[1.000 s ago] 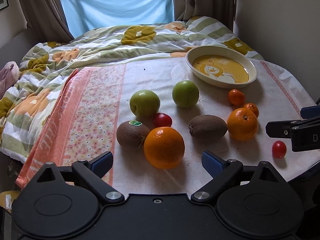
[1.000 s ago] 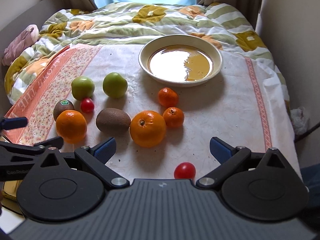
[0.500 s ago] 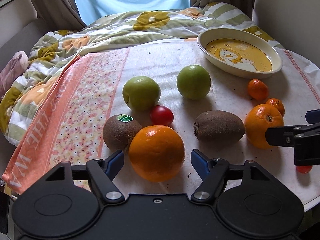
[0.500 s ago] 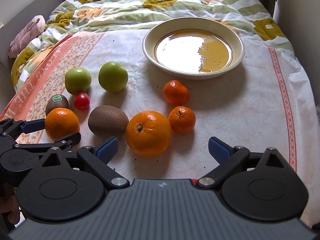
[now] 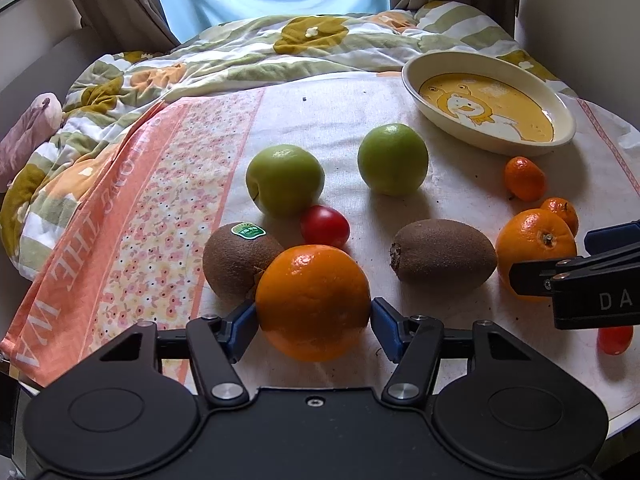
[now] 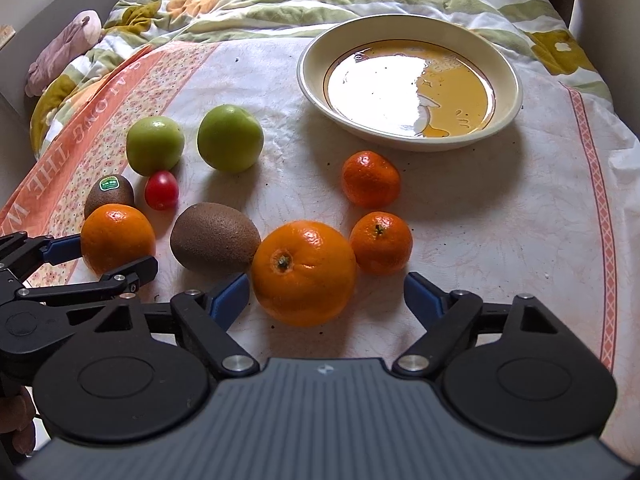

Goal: Organize fruits
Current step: 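Grasp the large orange with the right gripper while the left gripper grasps another large orange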

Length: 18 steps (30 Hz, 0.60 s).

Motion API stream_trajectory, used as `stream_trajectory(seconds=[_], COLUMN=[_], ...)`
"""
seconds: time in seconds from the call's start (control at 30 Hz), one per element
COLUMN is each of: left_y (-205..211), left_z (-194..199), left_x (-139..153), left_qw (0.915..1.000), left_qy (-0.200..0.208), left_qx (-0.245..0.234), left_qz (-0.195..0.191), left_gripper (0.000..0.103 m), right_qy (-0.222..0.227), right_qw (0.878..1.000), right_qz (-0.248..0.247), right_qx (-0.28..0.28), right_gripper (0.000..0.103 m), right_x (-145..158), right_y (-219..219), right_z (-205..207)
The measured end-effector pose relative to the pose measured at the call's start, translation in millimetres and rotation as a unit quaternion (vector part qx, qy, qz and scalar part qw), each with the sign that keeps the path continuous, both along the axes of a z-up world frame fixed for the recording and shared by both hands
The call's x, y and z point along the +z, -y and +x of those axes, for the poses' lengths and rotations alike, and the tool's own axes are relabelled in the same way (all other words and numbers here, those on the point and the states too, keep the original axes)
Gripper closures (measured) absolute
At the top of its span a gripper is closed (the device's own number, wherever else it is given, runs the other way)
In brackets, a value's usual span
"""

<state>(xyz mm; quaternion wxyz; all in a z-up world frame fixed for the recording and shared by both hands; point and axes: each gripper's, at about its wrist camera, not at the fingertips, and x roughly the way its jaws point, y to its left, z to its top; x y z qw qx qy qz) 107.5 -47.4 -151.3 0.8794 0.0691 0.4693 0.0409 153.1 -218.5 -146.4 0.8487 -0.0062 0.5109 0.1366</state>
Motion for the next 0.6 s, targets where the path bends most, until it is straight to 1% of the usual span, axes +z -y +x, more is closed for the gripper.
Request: stream_trajectory(seconds=[0.13, 0.27, 0.4, 0.6], left_y=[-4.4, -4.8, -4.5, -6.9], left_z=[-1.6, -5.0, -9.1, -15.0], left_x=[1.2, 1.6, 2.1, 3.7], left_qw=[0.9999, 0.9998, 0.9997, 0.9995], left_qy=[-0.001, -0.001, -0.001, -0.001], left_qx=[0.002, -0.005, -0.011, -0.017], left_qz=[-0.013, -0.017, -0.02, -0.026], left_gripper=[0.038, 0.038, 0.038, 0.038], right_qy=[-0.001, 0.0, -0.007, -0.004], right_qw=[1.0, 1.0, 1.0, 1.0], right_qz=[0.003, -0.002, 0.003, 0.003], right_qx=[0.003, 0.004, 0.002, -0.004], right_gripper=[0.01, 0.011, 0.019, 0.022], right_x=[-2.3, -3.6, -3.7, -6.0], right_y=[-2.0, -4.8, -5.4, -9.0], right_z=[1.9, 1.6, 0.1, -3.1])
